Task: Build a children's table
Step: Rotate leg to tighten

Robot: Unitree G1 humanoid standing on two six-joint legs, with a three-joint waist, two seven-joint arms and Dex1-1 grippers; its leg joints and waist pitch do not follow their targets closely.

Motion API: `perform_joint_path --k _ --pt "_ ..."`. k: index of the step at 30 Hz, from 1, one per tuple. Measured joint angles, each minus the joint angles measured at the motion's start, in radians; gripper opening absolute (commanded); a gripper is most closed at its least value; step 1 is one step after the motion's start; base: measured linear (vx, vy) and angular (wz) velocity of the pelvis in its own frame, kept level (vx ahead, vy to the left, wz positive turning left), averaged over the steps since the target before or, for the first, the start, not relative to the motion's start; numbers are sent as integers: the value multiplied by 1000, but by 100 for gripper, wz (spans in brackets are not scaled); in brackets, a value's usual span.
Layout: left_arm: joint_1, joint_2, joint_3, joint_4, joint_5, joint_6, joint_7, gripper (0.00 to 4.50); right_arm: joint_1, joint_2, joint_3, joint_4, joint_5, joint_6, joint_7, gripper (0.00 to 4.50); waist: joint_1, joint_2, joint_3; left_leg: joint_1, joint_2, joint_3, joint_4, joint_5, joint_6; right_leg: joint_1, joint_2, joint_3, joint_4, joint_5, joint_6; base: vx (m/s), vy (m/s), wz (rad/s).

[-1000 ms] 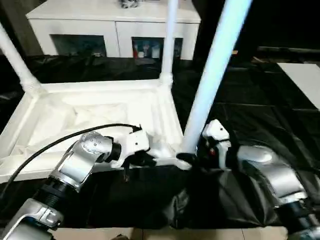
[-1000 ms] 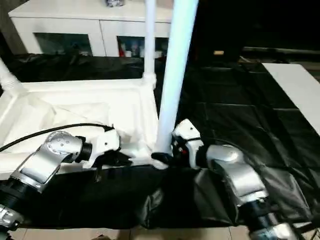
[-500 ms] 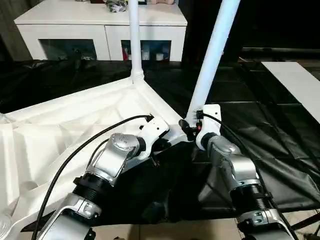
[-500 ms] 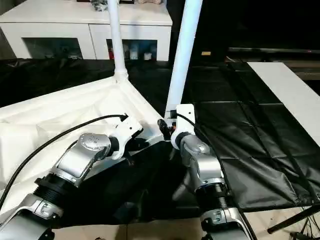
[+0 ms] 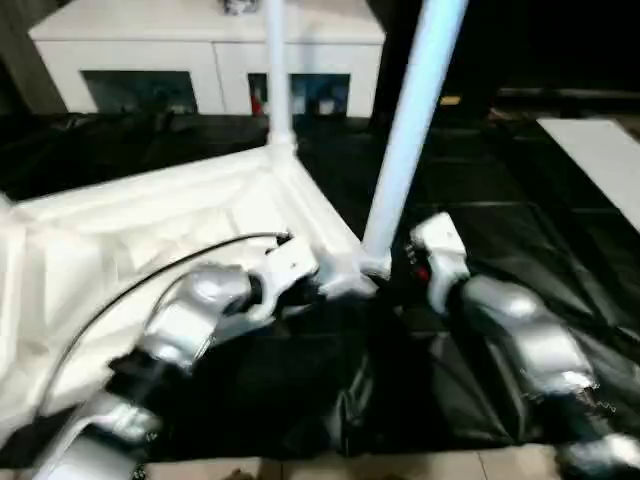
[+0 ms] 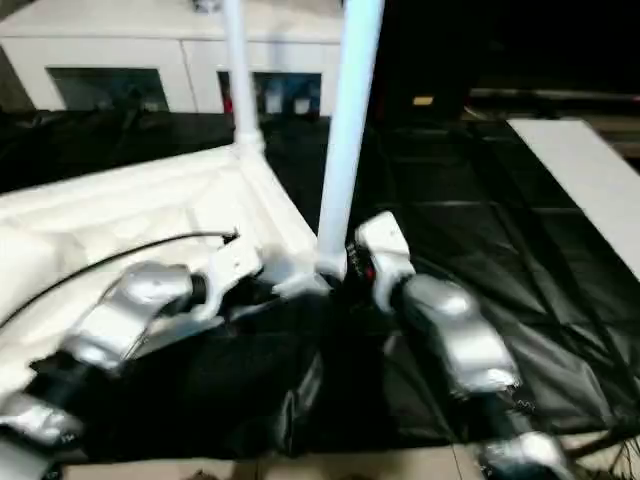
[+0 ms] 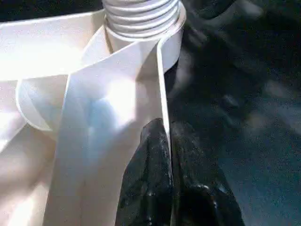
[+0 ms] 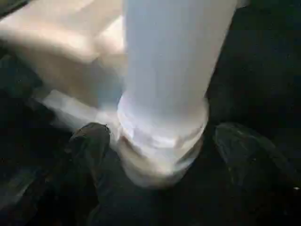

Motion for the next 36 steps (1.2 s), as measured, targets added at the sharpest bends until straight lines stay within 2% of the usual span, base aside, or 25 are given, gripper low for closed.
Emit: perform_joint_path --k 4,11,24,27,32,36 --pt "3 38 -9 -13 -12 -11 -85 0 10 -24 23 -5 10 -21 90 398 7 0 0 1 0 1 1 0 0 1 0 0 0 0 -1 0 0 0" --pt "3 39 -25 -14 -13 -40 -115 0 4 1 22 -2 32 -41 119 398 10 0 0 1 0 4 1 0 0 4 -1 2 0 1 -2 0 0 0" --pt "3 44 -25 -9 -13 -48 -127 0 1 4 18 19 31 -53 136 287 10 0 0 2 0 4 1 0 0 4 -1 2 1 1 -2 0 0 0" --pt "3 46 -24 -8 -12 -48 -126 0 -2 18 15 31 31 -53 125 276 7 0 0 2 0 4 1 0 0 4 -1 2 1 1 -2 0 0 0" --pt "2 26 -7 9 -7 -16 -83 0 -2 101 0 53 6 -48 0 267 -1 0 0 6 0 3 2 1 -1 5 -1 3 5 1 -1 0 0 0" --pt "-24 -52 15 50 25 53 34 0 -31 202 -34 100 -33 -15 -197 266 -10 -1 -1 8 0 3 3 1 -1 6 -1 3 5 -1 2 0 0 0"
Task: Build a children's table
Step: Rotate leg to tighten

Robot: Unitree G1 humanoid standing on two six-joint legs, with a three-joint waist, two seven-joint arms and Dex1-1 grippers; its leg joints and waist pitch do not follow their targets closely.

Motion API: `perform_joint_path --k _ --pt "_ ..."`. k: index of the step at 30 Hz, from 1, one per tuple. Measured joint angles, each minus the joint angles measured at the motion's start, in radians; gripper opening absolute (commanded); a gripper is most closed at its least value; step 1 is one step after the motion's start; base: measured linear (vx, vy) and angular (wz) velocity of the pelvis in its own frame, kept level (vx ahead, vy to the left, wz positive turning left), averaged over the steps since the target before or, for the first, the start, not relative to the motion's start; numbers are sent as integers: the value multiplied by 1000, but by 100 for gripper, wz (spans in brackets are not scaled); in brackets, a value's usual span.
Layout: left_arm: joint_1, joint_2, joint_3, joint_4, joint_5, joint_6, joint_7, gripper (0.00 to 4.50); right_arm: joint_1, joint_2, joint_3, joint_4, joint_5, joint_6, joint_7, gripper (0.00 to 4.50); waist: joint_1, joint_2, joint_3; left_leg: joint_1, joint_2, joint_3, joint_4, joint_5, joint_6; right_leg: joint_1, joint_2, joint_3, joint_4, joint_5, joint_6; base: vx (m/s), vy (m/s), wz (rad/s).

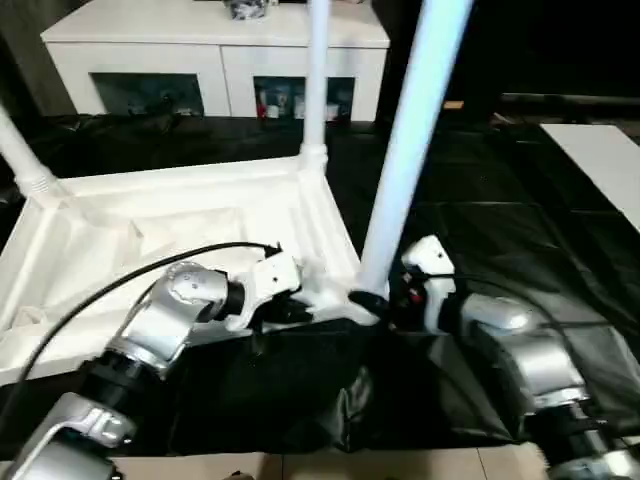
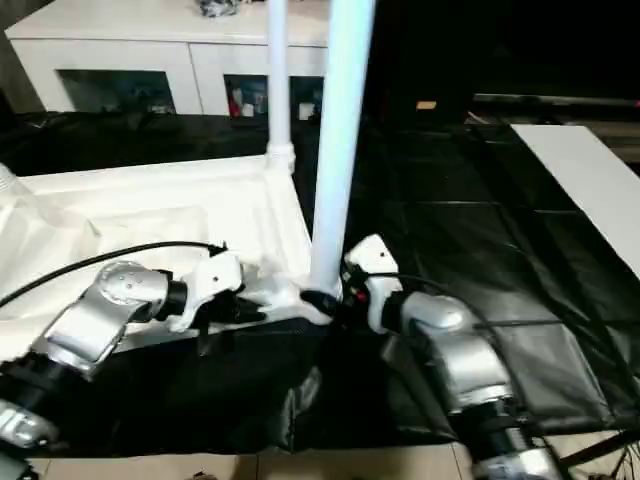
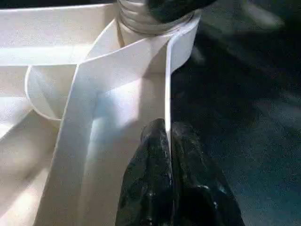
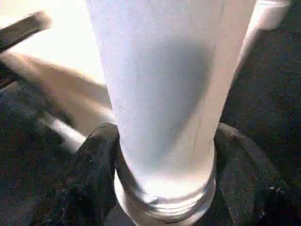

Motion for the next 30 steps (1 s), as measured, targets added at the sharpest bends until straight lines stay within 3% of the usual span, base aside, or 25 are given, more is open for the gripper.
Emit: perform_joint_path --k 5,11,14,20,23,30 --pt "-55 -188 24 87 33 100 244 0 -72 150 -72 85 -81 42 -378 265 -12 2 -1 -1 -1 -1 0 0 0 3 -1 -1 -11 0 0 0 0 0" --pt "-81 -270 34 141 43 116 361 0 -141 207 -124 189 -90 19 -511 264 -14 4 -1 -2 -2 -1 0 0 0 6 -2 -2 -23 0 0 0 0 0" --pt "-82 -260 26 138 51 104 360 0 -135 203 -130 192 -91 -11 -487 337 -14 5 0 -3 -2 -1 0 0 1 6 -2 -2 -25 1 1 0 0 0" --pt "-71 -199 22 97 64 81 336 0 -97 157 -80 117 -96 -8 -388 389 -17 5 1 -6 -2 -1 -1 0 1 0 -1 -2 -25 19 3 0 0 0" --pt "-48 -155 20 46 54 75 284 0 -65 73 -26 41 -95 -1 -278 389 -14 5 1 -9 0 -1 -4 0 1 -7 1 -3 -21 22 -1 0 0 0" --pt "0 -5 9 -36 10 25 86 0 23 -128 54 -103 -56 -29 77 389 -10 5 1 -9 3 -2 -5 0 1 -8 3 -4 -17 12 -4 22 -9 -1"
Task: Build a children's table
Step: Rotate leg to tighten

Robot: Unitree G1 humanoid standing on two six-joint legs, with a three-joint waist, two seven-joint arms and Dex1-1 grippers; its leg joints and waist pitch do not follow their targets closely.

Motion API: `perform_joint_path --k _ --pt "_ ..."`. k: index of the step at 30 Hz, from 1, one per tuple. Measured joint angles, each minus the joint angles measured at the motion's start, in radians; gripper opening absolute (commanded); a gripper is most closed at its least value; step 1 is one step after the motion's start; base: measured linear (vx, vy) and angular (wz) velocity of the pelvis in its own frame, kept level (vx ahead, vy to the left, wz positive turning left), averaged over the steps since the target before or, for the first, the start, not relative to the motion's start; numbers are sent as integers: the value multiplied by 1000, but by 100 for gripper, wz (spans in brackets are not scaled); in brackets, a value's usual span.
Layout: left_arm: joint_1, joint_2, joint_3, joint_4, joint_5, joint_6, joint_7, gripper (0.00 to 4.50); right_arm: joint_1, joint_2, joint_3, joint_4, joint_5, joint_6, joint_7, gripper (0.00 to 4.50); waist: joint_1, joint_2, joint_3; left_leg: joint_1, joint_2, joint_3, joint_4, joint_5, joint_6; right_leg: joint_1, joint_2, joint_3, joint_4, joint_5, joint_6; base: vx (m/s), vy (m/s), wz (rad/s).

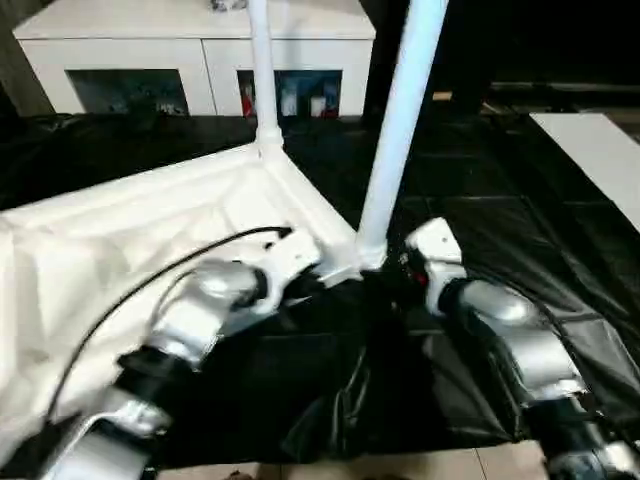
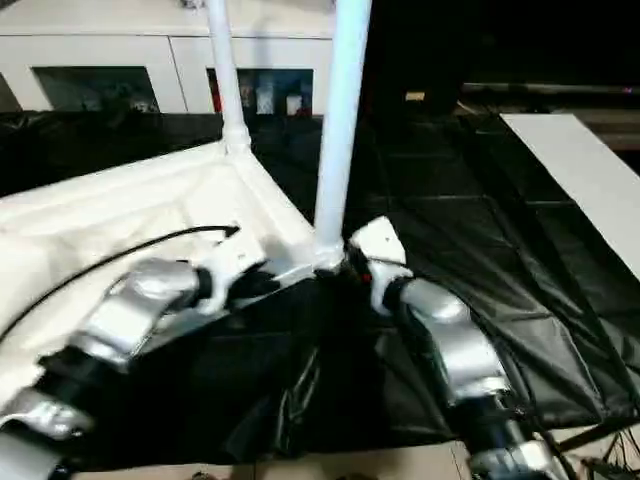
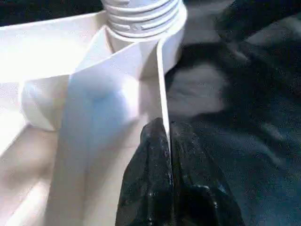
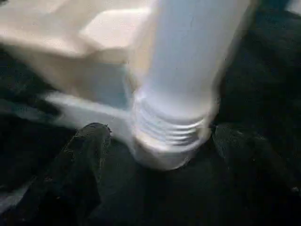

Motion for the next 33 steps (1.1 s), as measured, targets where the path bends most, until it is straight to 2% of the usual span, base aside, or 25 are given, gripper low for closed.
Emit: perform_joint_path --k 1,3,8,16,17,19,22,28,33 --pt "21 48 -11 -29 -25 -24 -77 0 21 -39 18 -16 3 -15 52 389 2 0 0 1 0 0 0 0 0 0 0 0 0 -1 0 0 0 0" --pt "43 92 -21 -60 -51 -36 -165 0 33 -82 26 -13 2 -18 99 389 9 0 0 1 0 0 0 0 0 1 -1 0 2 -2 -1 0 0 0" --pt "47 126 -47 -90 -63 -29 -264 0 34 -91 60 -38 15 -32 189 389 23 1 1 4 -1 3 1 0 0 5 -2 2 4 -2 -1 0 0 0" --pt "48 127 -60 -96 -69 -39 -279 0 33 -86 64 -38 26 -40 210 389 27 1 1 4 -1 5 2 0 0 7 -3 5 5 -2 -1 0 0 0" --pt "48 128 -60 -97 -70 -39 -281 0 33 -84 62 -38 28 -40 213 373 27 1 1 4 -1 5 2 0 0 7 -3 5 5 -2 -1 0 0 0" --pt "48 129 -60 -98 -70 -39 -286 0 33 -82 58 -37 37 -40 225 373 27 1 1 4 -1 5 2 0 0 6 -3 5 5 -2 0 0 0 0" --pt "47 129 -60 -98 -70 -41 -286 0 34 -81 55 -37 53 -40 235 333 28 1 1 3 -1 5 2 0 0 6 -3 5 5 -2 0 0 0 0" --pt "48 129 -60 -96 -69 -41 -285 0 36 -71 48 -31 60 -40 241 285 27 1 1 4 -1 5 2 0 0 7 -3 4 5 -2 0 0 0 0" --pt "48 127 -63 -95 -68 -39 -284 0 44 -59 40 -28 59 -41 231 273 27 0 0 4 -1 5 2 0 0 7 -3 4 5 -2 0 0 0 0"
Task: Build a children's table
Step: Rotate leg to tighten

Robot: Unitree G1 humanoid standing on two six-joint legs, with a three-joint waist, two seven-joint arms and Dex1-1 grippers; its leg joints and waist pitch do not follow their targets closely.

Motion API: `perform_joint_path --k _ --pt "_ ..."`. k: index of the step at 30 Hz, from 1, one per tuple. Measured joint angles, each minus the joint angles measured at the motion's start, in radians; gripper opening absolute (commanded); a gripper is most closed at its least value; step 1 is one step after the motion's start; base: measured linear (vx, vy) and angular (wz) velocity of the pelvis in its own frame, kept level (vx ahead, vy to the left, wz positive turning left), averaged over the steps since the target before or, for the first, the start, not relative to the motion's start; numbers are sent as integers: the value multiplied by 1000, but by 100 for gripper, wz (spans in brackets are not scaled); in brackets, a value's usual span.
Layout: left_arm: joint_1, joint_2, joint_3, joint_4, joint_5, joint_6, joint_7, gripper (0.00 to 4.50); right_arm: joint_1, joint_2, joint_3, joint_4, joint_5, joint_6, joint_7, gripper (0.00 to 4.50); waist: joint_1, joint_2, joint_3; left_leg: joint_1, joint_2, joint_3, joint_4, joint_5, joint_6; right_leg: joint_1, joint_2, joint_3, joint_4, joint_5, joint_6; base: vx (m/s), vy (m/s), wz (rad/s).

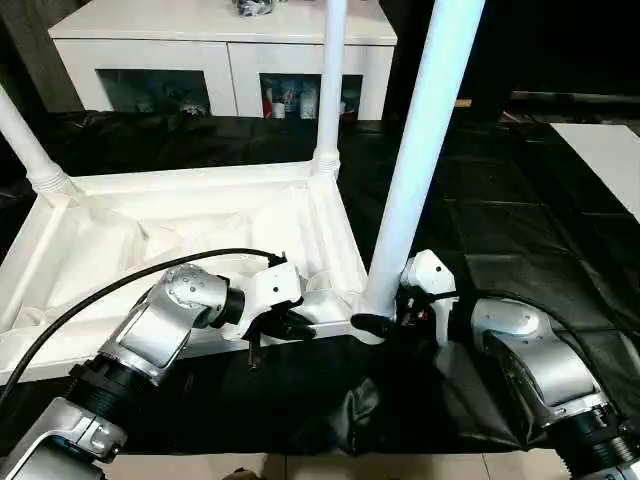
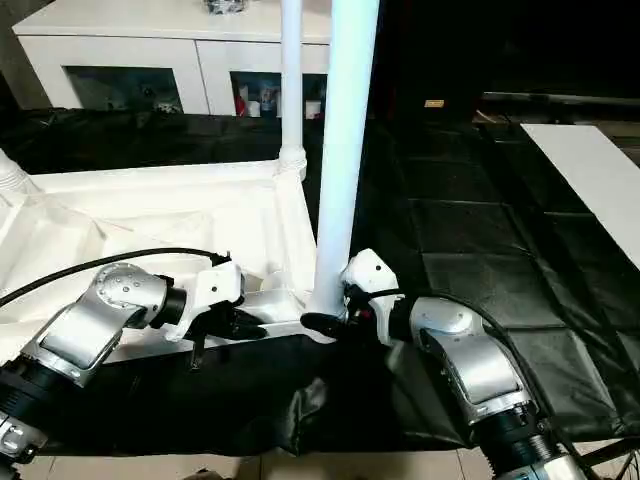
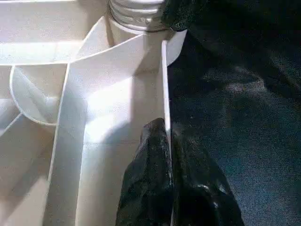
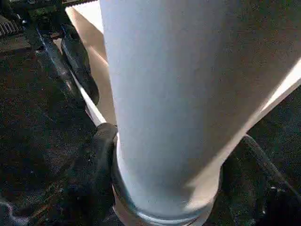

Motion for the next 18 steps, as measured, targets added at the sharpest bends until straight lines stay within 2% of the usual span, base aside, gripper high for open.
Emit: perform_joint_path --k 6,10,12,14,16,18 --pt "-12 -57 23 37 20 37 93 0 -7 85 -28 33 -27 37 -153 272 -7 -1 -1 4 0 0 1 0 0 4 0 0 0 -3 5 0 0 0" --pt "-60 -170 42 105 55 118 249 0 -60 216 -93 100 -76 119 -396 272 -18 -2 -1 5 -2 -1 2 0 0 4 -1 0 -3 -3 6 0 0 0" --pt "-71 -205 43 123 61 133 293 0 -74 247 -112 116 -83 141 -468 272 -22 -2 -1 5 -3 -2 2 0 0 5 -2 -1 -5 -4 6 0 0 0" --pt "-95 -305 69 183 74 165 424 0 -136 333 -172 190 -103 177 -651 272 -29 -1 -1 4 -4 -3 3 0 0 6 -3 -1 -9 -4 6 0 0 0" --pt "-111 -354 68 212 88 174 485 0 -166 376 -208 231 -112 183 -756 272 -31 -1 -1 4 -4 -6 1 0 0 9 -3 -4 -18 -4 6 0 0 0" --pt "-115 -366 68 225 91 170 506 0 -183 390 -222 261 -113 173 -778 272 -34 -1 -1 4 -4 -7 1 0 0 10 -3 -6 -22 -4 6 0 0 0"
